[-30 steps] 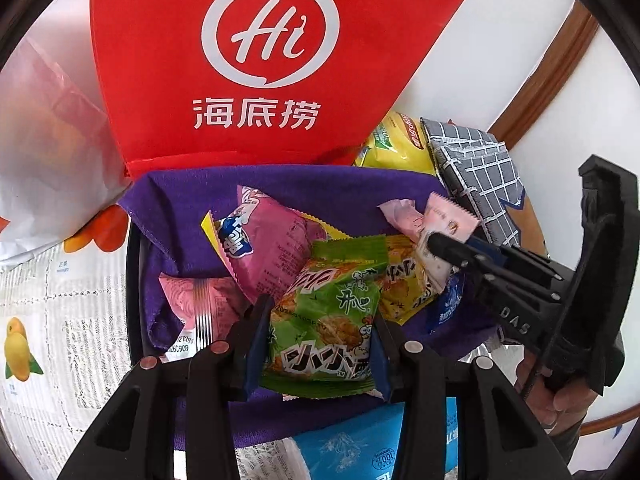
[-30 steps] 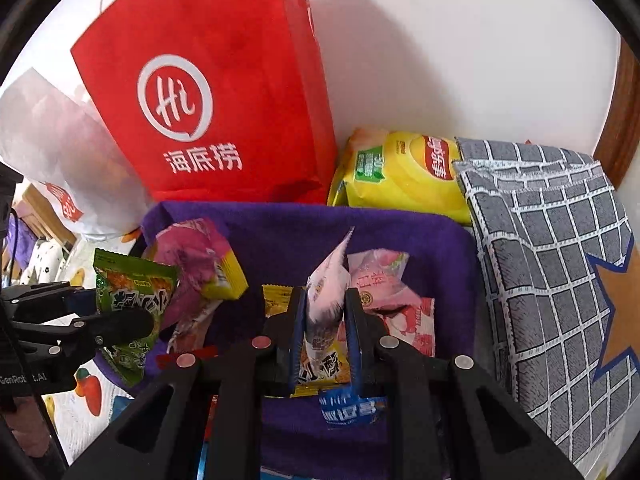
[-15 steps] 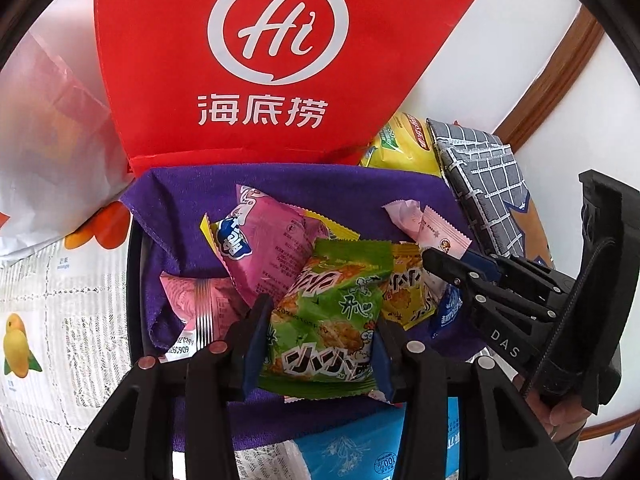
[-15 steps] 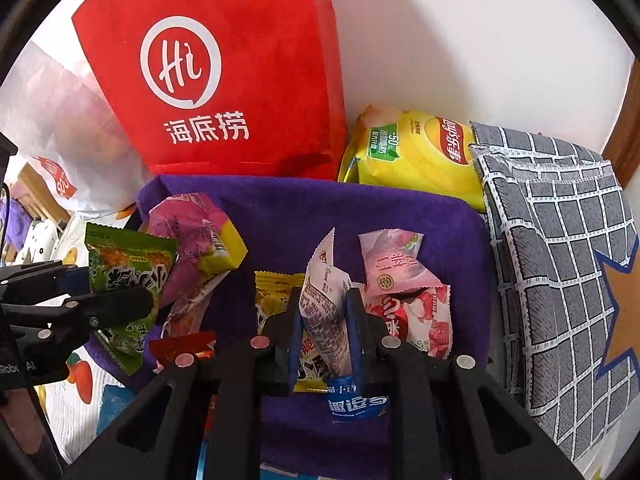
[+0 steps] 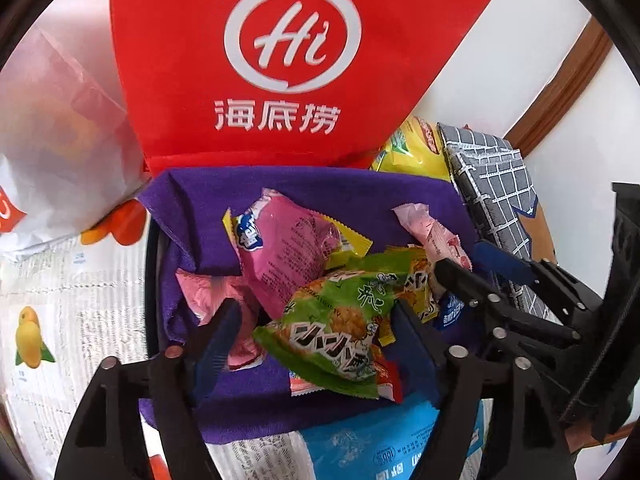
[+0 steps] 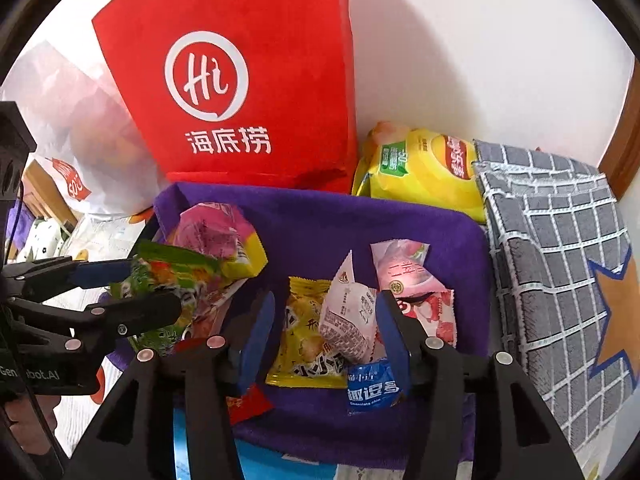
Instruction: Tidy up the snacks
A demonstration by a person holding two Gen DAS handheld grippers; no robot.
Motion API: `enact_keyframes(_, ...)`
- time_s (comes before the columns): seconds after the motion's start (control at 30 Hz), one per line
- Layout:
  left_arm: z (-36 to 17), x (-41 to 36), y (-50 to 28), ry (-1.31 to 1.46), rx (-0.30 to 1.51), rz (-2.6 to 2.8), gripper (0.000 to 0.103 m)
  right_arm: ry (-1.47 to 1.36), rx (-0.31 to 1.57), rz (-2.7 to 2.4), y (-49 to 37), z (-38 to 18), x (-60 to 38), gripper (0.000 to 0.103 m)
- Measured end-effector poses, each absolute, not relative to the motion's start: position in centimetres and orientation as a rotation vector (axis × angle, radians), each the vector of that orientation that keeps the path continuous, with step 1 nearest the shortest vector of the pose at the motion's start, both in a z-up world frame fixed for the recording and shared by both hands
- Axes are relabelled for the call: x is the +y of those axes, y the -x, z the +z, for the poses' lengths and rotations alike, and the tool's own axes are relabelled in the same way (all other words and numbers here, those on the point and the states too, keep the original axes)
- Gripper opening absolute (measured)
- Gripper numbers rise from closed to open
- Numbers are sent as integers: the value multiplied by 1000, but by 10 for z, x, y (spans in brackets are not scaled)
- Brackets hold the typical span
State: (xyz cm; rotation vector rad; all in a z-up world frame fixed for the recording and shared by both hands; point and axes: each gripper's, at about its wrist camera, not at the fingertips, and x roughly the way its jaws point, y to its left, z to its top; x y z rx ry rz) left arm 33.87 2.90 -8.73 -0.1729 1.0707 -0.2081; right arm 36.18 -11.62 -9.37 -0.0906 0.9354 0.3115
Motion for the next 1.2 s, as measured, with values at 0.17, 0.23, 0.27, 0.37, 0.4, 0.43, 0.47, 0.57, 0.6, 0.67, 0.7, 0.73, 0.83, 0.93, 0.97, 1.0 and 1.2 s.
enact_keyframes(0.17, -66, 25, -326, 148, 1019, -216, 89, 51, 897, 273, -345, -69, -126, 62)
enact_keyframes(0.23, -58, 21, -321, 127, 999, -227, 91, 54, 890, 263, -336, -59, -129, 62)
enact_keyframes(0.27, -54, 20, -318, 124, 989, -224, 91, 59, 884, 256, -330, -53, -131, 63)
enact_keyframes(0.37, -40, 20, -308, 112, 957, -216, 91, 63, 866, 234, -312, -37, -137, 64)
enact_keyframes(0.4, -35, 19, -304, 104, 943, -212, 91, 56, 860, 226, -304, -31, -139, 65)
enact_keyframes(0.43, -30, 19, -298, 102, 929, -209, 91, 50, 857, 222, -299, -28, -141, 67)
enact_keyframes(0.47, -26, 18, -292, 108, 923, -211, 91, 47, 855, 218, -291, -23, -143, 68)
enact_keyframes(0.57, -16, 16, -272, 113, 912, -243, 91, 51, 838, 199, -268, -11, -146, 68)
enact_keyframes(0.6, -14, 16, -264, 109, 903, -243, 91, 53, 828, 189, -259, -7, -147, 68)
enact_keyframes(0.67, -10, 15, -244, 85, 879, -230, 91, 37, 816, 191, -243, 0, -151, 68)
enact_keyframes(0.7, -8, 14, -234, 75, 865, -222, 91, 20, 808, 201, -232, 4, -153, 68)
enact_keyframes(0.73, -6, 15, -221, 67, 853, -213, 91, 13, 803, 204, -225, 6, -155, 68)
enact_keyframes(0.83, -1, 18, -190, 70, 835, -194, 91, -3, 800, 196, -201, 11, -160, 68)
enact_keyframes(0.93, 5, 19, -159, 77, 805, -169, 91, -22, 800, 197, -175, 13, -167, 68)
enact_keyframes(0.97, 6, 19, -151, 77, 798, -161, 91, -21, 799, 187, -164, 13, -171, 68)
enact_keyframes(1.0, 8, 18, -140, 76, 790, -149, 91, -18, 799, 175, -158, 13, -173, 68)
enact_keyframes(1.2, 15, 9, -92, 73, 768, -114, 94, -45, 778, 152, -109, 12, -196, 81)
